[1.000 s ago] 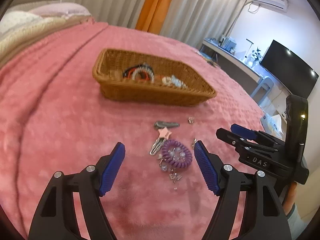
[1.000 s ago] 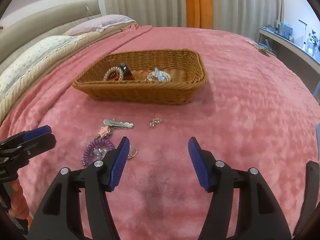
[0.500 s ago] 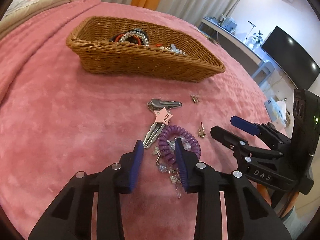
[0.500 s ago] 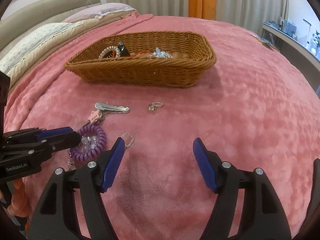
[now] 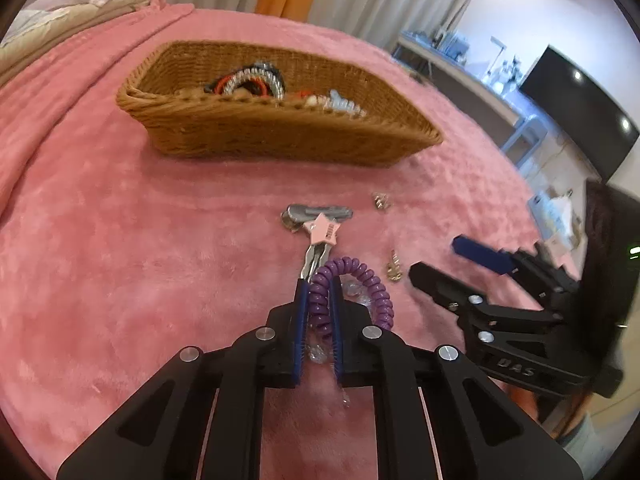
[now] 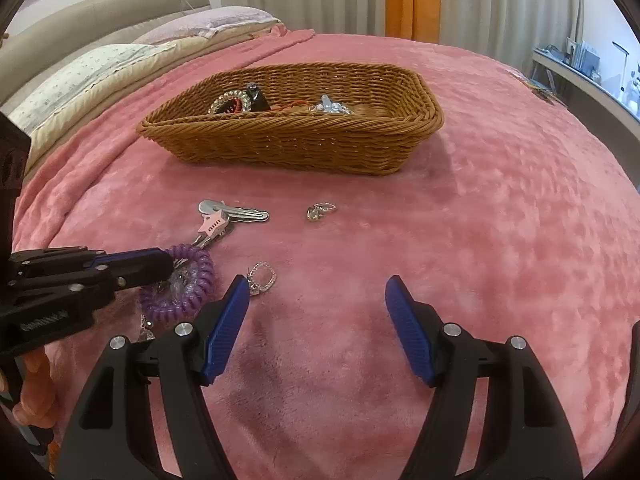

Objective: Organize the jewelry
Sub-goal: 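Grasp the purple coiled hair tie with the left gripper while the right gripper approaches a silver earring, then carry the purple hair tie toward the basket while the right gripper grasps the silver earring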

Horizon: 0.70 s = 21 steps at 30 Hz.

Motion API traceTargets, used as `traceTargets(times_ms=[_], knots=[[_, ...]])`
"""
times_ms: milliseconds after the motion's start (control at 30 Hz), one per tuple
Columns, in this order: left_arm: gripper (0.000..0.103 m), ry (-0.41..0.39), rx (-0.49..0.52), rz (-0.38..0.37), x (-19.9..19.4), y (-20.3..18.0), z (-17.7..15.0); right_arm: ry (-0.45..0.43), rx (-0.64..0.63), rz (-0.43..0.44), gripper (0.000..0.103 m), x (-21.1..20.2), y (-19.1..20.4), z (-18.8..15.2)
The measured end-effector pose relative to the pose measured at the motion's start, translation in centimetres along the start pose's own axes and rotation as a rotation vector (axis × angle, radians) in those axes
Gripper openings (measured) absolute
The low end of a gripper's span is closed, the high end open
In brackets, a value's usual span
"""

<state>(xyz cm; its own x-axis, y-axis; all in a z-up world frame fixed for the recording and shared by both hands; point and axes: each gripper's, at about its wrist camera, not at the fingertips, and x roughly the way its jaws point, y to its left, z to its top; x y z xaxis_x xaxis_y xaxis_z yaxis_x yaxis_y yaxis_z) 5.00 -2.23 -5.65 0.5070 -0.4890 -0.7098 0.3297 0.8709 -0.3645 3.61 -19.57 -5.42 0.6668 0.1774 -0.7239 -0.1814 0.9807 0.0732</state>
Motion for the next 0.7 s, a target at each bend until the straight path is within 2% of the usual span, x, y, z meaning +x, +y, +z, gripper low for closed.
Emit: traceTargets(times_ms=[100,200,267,367,467,533,700], knots=[[0.009,-0.059,-0.042,-0.032,-2.0,0.8,0.1,-0.014,0.000,0.023,0.066,-0.4,0.0,0.0],[0.009,-0.107,-0.086,-0.015,-3.8,2.1,0.0,-0.009,-0.029,0.028,0.066,-0.6,0.9,-0.1],[0.009,-0.123,-0.113,0.017,-4.7,3.3,-0.1,0.005,-0.057,0.020,0.061,-0.5,1.7,-0.1],[0.009,-0.121,-0.130,0.084,-4.8,4.5,-0.4,0.050,-0.090,0.003,0.052,0.3,3.0,-0.2],[0.009,-0.115,-0.155,0.086,-4.5,5.7,-0.7,0.075,-0.099,-0.021,0.041,1.1,3.6,0.0],[0.009,-0.111,-0.157,0.091,-4.2,6.0,-0.7,0.079,-0.091,-0.003,0.035,1.3,3.5,0.3],[0.009,-0.095,-0.144,0.098,-3.6,6.0,-1.0,0.092,-0.085,0.013,0.028,2.3,3.6,0.9]])
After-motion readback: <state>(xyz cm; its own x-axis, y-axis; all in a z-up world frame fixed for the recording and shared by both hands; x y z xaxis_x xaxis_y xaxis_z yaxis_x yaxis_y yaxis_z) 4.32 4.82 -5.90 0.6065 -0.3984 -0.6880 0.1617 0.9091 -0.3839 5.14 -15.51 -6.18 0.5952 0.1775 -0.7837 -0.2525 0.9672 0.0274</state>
